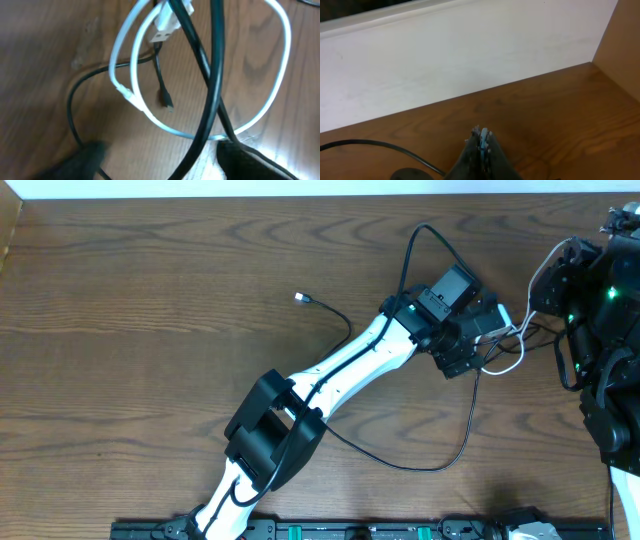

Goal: Untangle cables

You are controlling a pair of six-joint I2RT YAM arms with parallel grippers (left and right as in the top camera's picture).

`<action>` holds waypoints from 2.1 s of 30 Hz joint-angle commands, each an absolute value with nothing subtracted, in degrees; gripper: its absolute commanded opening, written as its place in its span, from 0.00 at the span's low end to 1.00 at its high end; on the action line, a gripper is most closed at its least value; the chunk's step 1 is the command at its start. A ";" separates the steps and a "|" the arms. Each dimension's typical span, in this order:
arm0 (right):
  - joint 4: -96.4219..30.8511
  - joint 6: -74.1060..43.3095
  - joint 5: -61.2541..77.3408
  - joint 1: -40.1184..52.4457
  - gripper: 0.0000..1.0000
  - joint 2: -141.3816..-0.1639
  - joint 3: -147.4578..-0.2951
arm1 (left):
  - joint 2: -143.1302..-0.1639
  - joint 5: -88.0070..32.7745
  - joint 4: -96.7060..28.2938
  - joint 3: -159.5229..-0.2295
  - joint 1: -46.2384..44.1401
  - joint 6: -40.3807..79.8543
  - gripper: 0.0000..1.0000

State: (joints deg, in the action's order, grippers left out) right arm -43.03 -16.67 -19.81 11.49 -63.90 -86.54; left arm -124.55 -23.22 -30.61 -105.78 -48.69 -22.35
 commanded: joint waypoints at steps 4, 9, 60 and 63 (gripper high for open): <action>-42.89 -15.77 -19.75 11.73 0.01 -62.61 -87.33 | -124.33 -14.26 -30.52 -105.58 -48.56 -23.68 0.09; -42.89 -15.73 -19.77 11.73 0.01 -61.69 -87.33 | -124.33 -12.29 -30.46 -105.54 -48.56 -26.13 0.07; -40.25 -15.92 -39.55 -14.76 0.01 -66.89 -87.31 | -79.24 4.34 -50.15 -105.56 -23.70 -29.15 0.07; -38.98 -16.29 -39.53 -19.35 0.01 -68.40 -87.31 | -77.93 4.34 -51.83 -105.54 -21.10 -29.15 0.07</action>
